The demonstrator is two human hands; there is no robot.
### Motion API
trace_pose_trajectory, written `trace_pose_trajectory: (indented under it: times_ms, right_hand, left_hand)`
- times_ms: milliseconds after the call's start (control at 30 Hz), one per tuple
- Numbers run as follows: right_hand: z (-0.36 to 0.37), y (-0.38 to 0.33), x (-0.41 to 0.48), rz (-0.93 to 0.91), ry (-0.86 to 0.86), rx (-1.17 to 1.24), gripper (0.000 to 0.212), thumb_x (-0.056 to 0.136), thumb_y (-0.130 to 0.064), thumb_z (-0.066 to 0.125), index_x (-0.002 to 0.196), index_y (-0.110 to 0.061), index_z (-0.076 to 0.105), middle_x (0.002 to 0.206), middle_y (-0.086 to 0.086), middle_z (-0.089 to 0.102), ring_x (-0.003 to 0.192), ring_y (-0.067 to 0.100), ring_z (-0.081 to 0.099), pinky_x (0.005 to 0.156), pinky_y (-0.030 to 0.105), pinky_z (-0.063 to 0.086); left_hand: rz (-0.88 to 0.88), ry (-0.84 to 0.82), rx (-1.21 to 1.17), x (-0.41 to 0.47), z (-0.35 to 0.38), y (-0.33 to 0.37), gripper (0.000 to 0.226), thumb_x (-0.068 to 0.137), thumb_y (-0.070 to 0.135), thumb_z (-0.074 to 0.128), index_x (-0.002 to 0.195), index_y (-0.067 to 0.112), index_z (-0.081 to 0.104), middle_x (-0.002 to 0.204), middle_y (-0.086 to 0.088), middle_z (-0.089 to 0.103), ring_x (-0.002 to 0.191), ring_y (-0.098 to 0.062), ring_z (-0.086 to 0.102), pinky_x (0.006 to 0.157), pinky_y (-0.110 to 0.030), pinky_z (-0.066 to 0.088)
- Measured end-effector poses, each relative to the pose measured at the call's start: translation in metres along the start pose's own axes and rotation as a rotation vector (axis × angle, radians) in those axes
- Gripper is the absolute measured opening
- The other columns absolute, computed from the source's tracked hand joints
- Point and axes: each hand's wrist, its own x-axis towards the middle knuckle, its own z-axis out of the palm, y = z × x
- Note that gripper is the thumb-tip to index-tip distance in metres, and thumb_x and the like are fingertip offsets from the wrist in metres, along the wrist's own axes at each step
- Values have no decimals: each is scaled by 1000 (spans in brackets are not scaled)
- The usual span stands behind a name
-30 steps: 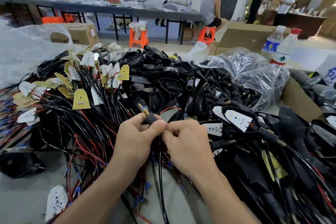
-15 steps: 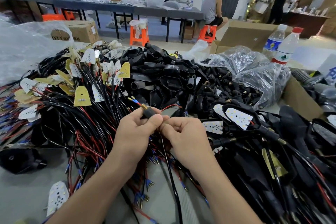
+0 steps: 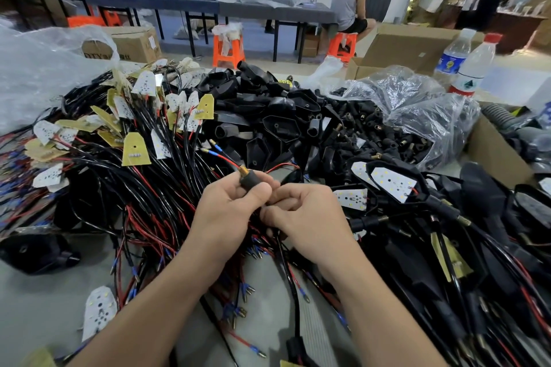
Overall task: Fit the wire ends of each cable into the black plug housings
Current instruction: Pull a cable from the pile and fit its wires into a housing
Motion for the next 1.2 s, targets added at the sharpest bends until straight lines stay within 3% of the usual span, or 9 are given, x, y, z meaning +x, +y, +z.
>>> trace_pose_trajectory:
  times_ms: [133,233,467,567,667,733,833,1033,1200]
  right_hand:
    - [1,-4,-1,-23,81,111,19,71,-2,85,80,-16,76,55,-3,60,55,13,48,62,34,46]
    - [1,-5,-3,-76,118,81,24,67,-4,87,80,-18,72,57,-2,68,54,11,56,63,34,54]
    - [-2,-6,-4,-115,45,29,39,66,-18,89,100,-28,72,68,-1,74,61,7,64,69,30,56]
    - [4,-5,-3,-125,71,-19,36,72,-18,84,104,-30,75,73,-4,74,61,5,60,65,26,51]
    - [5,-5,-2,-109,88,-41,46,76,-4,79,112,-32,74,64,-8,70,55,4,54,60,20,47]
    - [4,-5,-2,-94,36,-64,43,76,-1,77,105,-33,76,63,-3,70,54,6,53,60,25,47]
    - [4,-6,-4,-17,-73,-77,27,75,-6,79,95,-25,78,62,-1,64,55,8,49,61,26,41]
    - [1,-14,-11,14,-307,-320,11,76,-11,79,85,-17,74,63,2,62,56,8,46,55,20,38]
    - [-2,-15,-10,34,-401,-256,8,80,-11,78,86,-15,76,64,4,56,56,14,39,52,26,32]
  left_hand:
    - [-72,-55,-49,-1,0,1,14,89,20,66,88,21,79,101,-10,80,101,-25,76,93,-36,57]
    - [-151,-53,-83,1,-4,0,18,91,27,69,89,11,79,100,-19,74,95,-31,67,99,-51,51]
    - [-173,-109,-118,-1,-2,3,17,94,12,67,102,4,80,101,-16,80,97,-26,78,82,-27,60]
    - [-104,-100,-34,-3,-2,3,22,101,21,62,100,13,83,101,-10,81,100,-23,77,88,-31,60]
    - [11,62,48,-2,-4,3,25,95,44,60,98,34,82,102,1,81,102,-18,76,89,-36,58]
    - [43,209,-10,1,-8,6,20,97,38,63,95,39,82,102,3,81,98,-17,77,80,-29,61]
    - [27,241,-65,6,-14,11,36,104,14,59,81,26,84,95,-3,81,94,-21,78,74,-22,60]
    - [72,440,-168,17,-34,30,27,109,18,51,91,15,71,76,-1,79,66,-11,74,61,-19,57]
    - [105,544,-273,25,-49,37,24,109,20,51,95,17,70,70,5,76,61,-6,70,61,-17,56]
